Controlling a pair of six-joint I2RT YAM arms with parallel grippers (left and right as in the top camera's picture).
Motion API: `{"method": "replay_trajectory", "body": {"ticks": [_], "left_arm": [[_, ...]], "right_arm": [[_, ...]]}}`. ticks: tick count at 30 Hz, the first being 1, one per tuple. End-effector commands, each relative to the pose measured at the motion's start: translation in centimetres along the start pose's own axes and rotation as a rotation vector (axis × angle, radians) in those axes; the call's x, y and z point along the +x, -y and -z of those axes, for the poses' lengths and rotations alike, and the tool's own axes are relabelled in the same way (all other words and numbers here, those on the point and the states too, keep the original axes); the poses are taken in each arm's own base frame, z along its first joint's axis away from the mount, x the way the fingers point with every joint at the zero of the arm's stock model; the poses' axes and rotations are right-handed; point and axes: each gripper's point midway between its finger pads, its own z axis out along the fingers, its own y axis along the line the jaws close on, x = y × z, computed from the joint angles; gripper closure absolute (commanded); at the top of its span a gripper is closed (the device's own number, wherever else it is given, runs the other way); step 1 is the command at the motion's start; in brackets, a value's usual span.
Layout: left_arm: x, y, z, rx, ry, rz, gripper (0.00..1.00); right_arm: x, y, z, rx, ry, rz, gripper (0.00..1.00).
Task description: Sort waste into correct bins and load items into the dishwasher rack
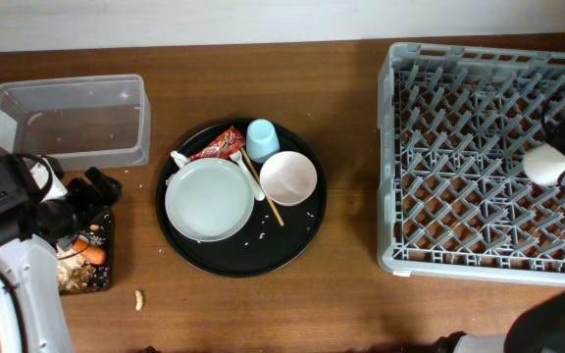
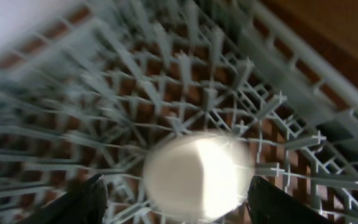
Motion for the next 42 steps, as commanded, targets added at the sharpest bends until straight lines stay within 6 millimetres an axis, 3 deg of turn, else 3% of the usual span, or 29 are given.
{"method": "replay_trajectory", "body": {"ticks": [1,7,10,12,14,16,17,20,22,25,28,29,33,38,42], "left_arm": [[-0.6,0.3,0.4,0.01,0.018,-0.021,0.01],[-0.6,0.3,0.4,0.01,0.018,-0.021,0.01],[-0.6,0.3,0.4,0.01,0.017,-0.021,0.01],[-0.6,0.3,0.4,0.01,0.018,-0.021,0.01],[-0.6,0.3,0.4,0.01,0.018,-0.021,0.01],[-0.6,0.3,0.4,0.01,0.018,-0.021,0.01],[-0.6,0.3,0.4,0.01,0.018,-0.021,0.01],[-0.6,0.3,0.4,0.01,0.018,-0.021,0.01],[-0.6,0.3,0.4,0.01,0.018,-0.021,0.01],[-0.6,0.3,0.4,0.01,0.018,-0.021,0.01],[-0.6,0.3,0.4,0.01,0.018,-0.021,0.01],[-0.6,0.3,0.4,0.01,0.017,-0.021,0.01],[-0.6,0.3,0.4,0.01,0.018,-0.021,0.01],[-0.6,0.3,0.4,0.01,0.018,-0.021,0.01],[-0.6,0.3,0.4,0.01,0.018,-0.021,0.01]], "right_arm": [[0.3,1.8,-2.0,0.047,-0.033,-0.021,0.25],[0.6,1.2,-2.1,0.019,-0.048,-0.023,0.19],[0.3,-1.6,-0.1,-0.146,-0.04,-0.025,0.14],[-0.3,-3.7,2.2,-0.267,-0.022,-0.034,0.11],[-0.5,-9.6,8.1,-0.645,-0.025,-0.021,0.04],[0.4,-13.5,12.7,-0.918,-0.057,0.025,0.01],[1.3,-15.5,15.3,-1.063,-0.086,0.058,0.01],[4.7,-20.5,20.4,-1.334,-0.188,0.184,0.01],[7.7,-23.6,21.7,-1.383,-0.234,0.296,0.01],[13.0,-27.6,21.1,-1.265,-0.312,0.427,0.01],[18.8,-30.8,19.0,-0.989,-0.313,0.588,0.01],[22.8,-32.7,18.5,-0.838,-0.272,0.703,0.01],[29.3,-35.8,18.6,-0.761,-0.227,0.872,0.01],[34.0,-39.0,16.0,-0.678,-0.151,0.916,0.01],[33.4,-41.4,13.7,-0.692,-0.084,0.864,0.01]]}}
